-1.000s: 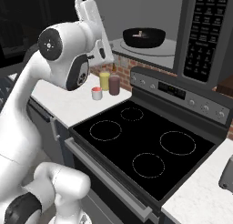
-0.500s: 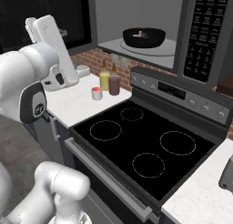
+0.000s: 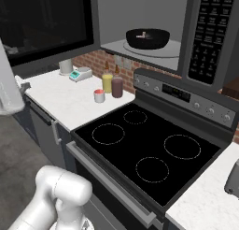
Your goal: Pick the garlic from the sink and place it in the bowl. Then pick the bowl and place it in the microwave. Then close the microwave door and press the start button.
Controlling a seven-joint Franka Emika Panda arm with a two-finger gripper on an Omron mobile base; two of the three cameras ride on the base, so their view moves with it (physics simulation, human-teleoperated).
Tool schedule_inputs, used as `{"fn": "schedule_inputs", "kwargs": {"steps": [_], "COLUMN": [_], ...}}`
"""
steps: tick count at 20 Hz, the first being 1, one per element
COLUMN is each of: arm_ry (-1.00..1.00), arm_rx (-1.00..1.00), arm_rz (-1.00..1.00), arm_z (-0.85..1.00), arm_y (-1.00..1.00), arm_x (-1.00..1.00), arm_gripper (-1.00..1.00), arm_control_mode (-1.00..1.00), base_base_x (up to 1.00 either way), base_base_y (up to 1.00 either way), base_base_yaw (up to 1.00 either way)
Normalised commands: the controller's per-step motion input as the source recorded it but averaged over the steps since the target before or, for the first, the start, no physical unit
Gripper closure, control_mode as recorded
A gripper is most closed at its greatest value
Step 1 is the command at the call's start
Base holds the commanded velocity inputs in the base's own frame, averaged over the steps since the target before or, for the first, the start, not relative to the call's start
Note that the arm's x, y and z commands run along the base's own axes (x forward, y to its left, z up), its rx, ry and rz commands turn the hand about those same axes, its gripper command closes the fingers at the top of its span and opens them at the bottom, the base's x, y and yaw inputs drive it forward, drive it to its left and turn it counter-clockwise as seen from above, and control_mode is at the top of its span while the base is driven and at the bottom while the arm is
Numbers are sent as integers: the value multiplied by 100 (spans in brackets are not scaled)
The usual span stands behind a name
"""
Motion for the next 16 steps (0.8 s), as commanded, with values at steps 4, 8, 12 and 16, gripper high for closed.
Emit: {"fn": "schedule_inputs", "kwargs": {"steps": [4, 8, 12, 16], "arm_ry": [-9, -21, -15, -1], "arm_rx": [8, 1, 0, 8], "arm_rz": [-6, 0, -5, -11], "arm_z": [-44, -64, -64, -43], "arm_y": [74, 77, 90, 90], "arm_x": [-79, -21, 6, 41], "arm_gripper": [-100, -100, -100, -100], "arm_control_mode": [-100, -100, -100, -100], "base_base_x": [0, 0, 0, 0], "base_base_y": [0, 0, 0, 0], "base_base_yaw": [0, 0, 0, 0]}}
